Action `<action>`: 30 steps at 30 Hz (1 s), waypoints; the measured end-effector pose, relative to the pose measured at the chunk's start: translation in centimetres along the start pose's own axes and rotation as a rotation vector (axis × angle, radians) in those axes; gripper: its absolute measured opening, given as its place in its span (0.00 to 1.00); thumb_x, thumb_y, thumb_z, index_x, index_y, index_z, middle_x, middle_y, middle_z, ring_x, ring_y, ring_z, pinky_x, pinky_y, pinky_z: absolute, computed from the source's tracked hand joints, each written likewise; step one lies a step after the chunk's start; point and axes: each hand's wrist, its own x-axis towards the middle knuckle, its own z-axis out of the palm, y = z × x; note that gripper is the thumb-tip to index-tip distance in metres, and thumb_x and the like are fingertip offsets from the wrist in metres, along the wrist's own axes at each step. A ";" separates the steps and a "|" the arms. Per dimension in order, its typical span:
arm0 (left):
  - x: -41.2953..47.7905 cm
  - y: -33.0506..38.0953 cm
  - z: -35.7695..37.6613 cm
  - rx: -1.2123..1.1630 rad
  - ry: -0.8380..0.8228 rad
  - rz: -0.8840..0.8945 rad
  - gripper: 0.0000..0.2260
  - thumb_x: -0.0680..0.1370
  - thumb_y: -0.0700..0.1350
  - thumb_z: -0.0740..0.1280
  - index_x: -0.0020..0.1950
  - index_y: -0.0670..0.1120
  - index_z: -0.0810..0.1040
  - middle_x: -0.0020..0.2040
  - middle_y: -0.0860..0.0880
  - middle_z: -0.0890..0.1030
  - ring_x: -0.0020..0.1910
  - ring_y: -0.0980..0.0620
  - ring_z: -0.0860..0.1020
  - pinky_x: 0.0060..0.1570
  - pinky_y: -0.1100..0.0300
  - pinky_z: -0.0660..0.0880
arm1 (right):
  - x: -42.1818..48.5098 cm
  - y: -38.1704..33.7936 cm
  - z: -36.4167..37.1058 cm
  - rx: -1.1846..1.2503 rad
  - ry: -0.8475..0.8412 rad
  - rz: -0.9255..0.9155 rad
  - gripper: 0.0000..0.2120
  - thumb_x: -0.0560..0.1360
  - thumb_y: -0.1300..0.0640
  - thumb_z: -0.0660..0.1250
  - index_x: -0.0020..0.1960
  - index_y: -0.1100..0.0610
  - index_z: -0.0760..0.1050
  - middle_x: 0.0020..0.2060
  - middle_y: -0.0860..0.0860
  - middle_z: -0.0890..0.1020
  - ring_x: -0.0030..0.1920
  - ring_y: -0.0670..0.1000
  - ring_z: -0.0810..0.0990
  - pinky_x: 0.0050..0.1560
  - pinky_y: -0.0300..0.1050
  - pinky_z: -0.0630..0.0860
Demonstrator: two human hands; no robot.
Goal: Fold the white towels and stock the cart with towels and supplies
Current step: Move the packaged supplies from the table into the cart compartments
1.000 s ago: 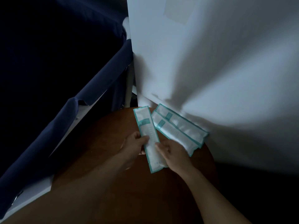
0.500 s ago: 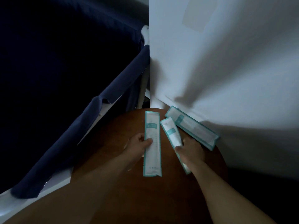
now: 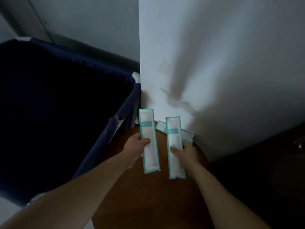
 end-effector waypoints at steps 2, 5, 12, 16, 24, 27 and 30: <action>-2.9 2.0 -0.6 0.008 -0.051 0.063 0.04 0.80 0.44 0.67 0.53 0.49 0.80 0.50 0.47 0.84 0.49 0.48 0.83 0.46 0.52 0.80 | -3.4 -1.8 -1.2 0.031 0.051 -0.031 0.08 0.73 0.56 0.74 0.51 0.53 0.80 0.48 0.54 0.85 0.47 0.55 0.84 0.51 0.55 0.82; -7.4 5.2 -1.7 0.030 -0.128 0.163 0.05 0.80 0.47 0.67 0.52 0.48 0.81 0.50 0.45 0.84 0.51 0.43 0.83 0.54 0.45 0.80 | -8.9 -4.5 -3.4 0.087 0.114 -0.075 0.03 0.75 0.56 0.73 0.47 0.51 0.79 0.47 0.54 0.85 0.46 0.55 0.85 0.51 0.58 0.82; -17.9 12.5 -0.7 0.193 -0.244 0.474 0.10 0.79 0.53 0.67 0.49 0.46 0.80 0.49 0.45 0.84 0.49 0.43 0.82 0.54 0.43 0.79 | -21.3 -8.8 -10.2 0.251 0.325 -0.188 0.05 0.74 0.57 0.74 0.49 0.55 0.81 0.43 0.52 0.85 0.42 0.52 0.85 0.45 0.50 0.83; -23.9 15.0 3.0 0.227 -0.262 0.612 0.10 0.79 0.49 0.70 0.45 0.42 0.79 0.43 0.48 0.81 0.40 0.49 0.78 0.40 0.57 0.75 | -27.1 -8.5 -15.0 0.355 0.429 -0.222 0.05 0.74 0.58 0.75 0.49 0.56 0.81 0.43 0.53 0.86 0.43 0.53 0.86 0.46 0.51 0.83; -35.9 16.5 15.7 0.204 -0.446 0.754 0.04 0.78 0.43 0.70 0.49 0.44 0.79 0.44 0.49 0.82 0.42 0.51 0.80 0.40 0.58 0.78 | -38.5 -3.0 -27.1 0.619 0.641 -0.256 0.06 0.76 0.54 0.73 0.51 0.55 0.82 0.43 0.50 0.87 0.44 0.51 0.86 0.43 0.47 0.82; -41.1 15.2 23.1 0.231 -0.519 0.799 0.08 0.75 0.45 0.73 0.52 0.44 0.81 0.48 0.46 0.84 0.47 0.46 0.83 0.50 0.50 0.81 | -43.7 2.3 -33.1 0.638 0.746 -0.227 0.07 0.75 0.55 0.73 0.50 0.57 0.82 0.43 0.51 0.87 0.44 0.53 0.86 0.43 0.47 0.81; -47.0 13.0 31.1 0.243 -0.620 0.787 0.07 0.78 0.43 0.70 0.54 0.44 0.80 0.50 0.46 0.83 0.49 0.46 0.82 0.52 0.50 0.80 | -49.6 8.5 -39.5 0.638 0.863 -0.186 0.05 0.76 0.55 0.72 0.48 0.57 0.82 0.42 0.52 0.86 0.44 0.53 0.85 0.44 0.47 0.81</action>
